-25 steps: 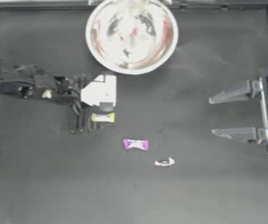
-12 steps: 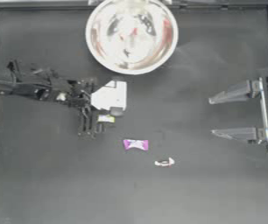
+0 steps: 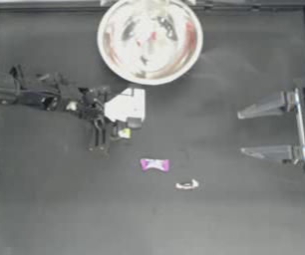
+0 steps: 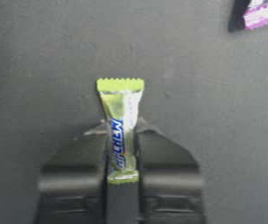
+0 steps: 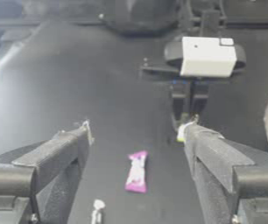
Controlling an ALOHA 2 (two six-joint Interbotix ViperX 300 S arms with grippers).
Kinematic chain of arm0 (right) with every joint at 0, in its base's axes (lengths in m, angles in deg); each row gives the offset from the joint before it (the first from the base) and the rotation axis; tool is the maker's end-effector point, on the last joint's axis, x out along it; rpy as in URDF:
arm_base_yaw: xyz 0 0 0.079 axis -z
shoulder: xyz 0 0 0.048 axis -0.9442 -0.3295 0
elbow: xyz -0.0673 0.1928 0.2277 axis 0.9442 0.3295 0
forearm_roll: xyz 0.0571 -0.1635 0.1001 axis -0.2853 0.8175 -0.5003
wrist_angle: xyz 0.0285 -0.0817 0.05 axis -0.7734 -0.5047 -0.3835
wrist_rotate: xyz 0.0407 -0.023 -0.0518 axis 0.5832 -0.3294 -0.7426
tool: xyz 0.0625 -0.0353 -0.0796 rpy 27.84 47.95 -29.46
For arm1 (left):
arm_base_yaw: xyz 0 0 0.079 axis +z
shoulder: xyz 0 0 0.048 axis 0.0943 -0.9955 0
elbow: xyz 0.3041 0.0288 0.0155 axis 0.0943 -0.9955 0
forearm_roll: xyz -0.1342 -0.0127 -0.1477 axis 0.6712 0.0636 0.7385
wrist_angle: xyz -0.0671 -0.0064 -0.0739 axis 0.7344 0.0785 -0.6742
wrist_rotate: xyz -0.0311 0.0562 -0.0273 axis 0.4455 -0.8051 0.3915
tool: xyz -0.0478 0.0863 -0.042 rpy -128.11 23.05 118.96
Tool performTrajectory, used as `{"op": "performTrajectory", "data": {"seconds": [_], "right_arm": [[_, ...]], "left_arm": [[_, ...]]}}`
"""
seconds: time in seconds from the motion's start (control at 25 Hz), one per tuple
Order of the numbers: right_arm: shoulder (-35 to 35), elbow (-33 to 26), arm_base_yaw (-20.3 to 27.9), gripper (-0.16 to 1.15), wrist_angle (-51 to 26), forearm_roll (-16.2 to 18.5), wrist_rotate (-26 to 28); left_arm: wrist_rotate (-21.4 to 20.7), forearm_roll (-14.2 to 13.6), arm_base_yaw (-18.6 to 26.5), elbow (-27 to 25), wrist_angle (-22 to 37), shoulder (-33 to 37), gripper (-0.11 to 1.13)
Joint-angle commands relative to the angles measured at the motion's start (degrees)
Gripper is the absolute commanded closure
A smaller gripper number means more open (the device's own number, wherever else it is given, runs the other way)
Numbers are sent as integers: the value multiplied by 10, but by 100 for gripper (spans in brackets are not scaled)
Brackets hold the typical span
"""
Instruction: Put candies in bowl
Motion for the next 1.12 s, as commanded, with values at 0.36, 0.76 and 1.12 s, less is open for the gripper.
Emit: {"op": "performTrajectory", "data": {"seconds": [0.36,0.76,1.12], "right_arm": [[-3,-4,-1,4,4,-2,1],[-3,-4,-1,4,7,-2,1],[-3,-4,-1,4,8,-4,1]], "left_arm": [[-4,11,-28,26,2,92,68],[-7,-68,20,83,-5,144,68],[-8,-127,111,138,-72,113,68]]}}
